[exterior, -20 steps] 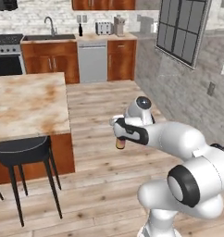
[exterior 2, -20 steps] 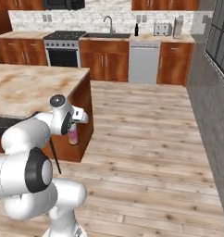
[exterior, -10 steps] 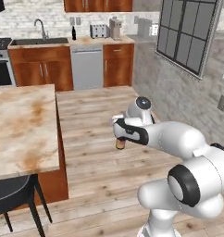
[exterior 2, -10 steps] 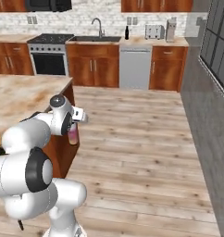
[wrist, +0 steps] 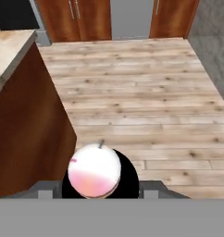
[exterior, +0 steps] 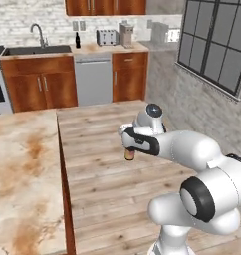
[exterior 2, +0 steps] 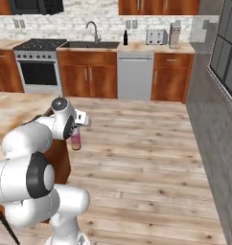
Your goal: Place the large bottle from the dining counter next to the other large bottle outside the sink, and place the small bottle from the dining counter next to the other small bottle inside the sink.
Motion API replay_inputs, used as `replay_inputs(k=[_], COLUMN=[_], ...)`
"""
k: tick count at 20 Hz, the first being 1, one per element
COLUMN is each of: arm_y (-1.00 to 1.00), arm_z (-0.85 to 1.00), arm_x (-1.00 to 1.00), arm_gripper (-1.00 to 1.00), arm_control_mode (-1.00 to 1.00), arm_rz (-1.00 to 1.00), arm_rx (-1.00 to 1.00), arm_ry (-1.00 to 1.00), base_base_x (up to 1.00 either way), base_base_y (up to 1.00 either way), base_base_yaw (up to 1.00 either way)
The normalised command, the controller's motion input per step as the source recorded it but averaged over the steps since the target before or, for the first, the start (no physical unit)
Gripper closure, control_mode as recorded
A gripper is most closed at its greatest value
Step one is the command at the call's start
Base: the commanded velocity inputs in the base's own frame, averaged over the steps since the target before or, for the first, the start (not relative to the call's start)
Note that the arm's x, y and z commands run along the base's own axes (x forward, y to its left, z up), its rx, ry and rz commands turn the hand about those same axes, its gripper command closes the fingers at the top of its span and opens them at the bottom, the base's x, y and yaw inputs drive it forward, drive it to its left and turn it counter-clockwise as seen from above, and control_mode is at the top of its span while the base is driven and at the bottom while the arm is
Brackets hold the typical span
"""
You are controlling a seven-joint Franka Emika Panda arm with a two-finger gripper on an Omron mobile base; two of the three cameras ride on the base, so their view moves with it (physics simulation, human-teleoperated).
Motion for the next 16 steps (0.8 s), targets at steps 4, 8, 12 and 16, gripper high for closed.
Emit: replay_inputs(k=[4, 8, 12, 16], arm_y=[0.0, 0.0, 0.0, 0.0], arm_z=[0.0, 0.0, 0.0, 0.0], arm_x=[0.0, 0.0, 0.0, 0.0], arm_gripper=[1.0, 1.0, 1.0, 1.0], arm_control_mode=[1.0, 1.0, 1.0, 1.0], arm_rz=[0.0, 0.0, 0.0, 0.0], arm_rx=[0.0, 0.0, 0.0, 0.0], arm_ry=[0.0, 0.0, 0.0, 0.0], base_base_x=[0.99, 0.93, 0.96, 0.96], base_base_y=[0.0, 0.0, 0.0, 0.0], base_base_yaw=[-0.04, -0.03, -0.02, -0.02])
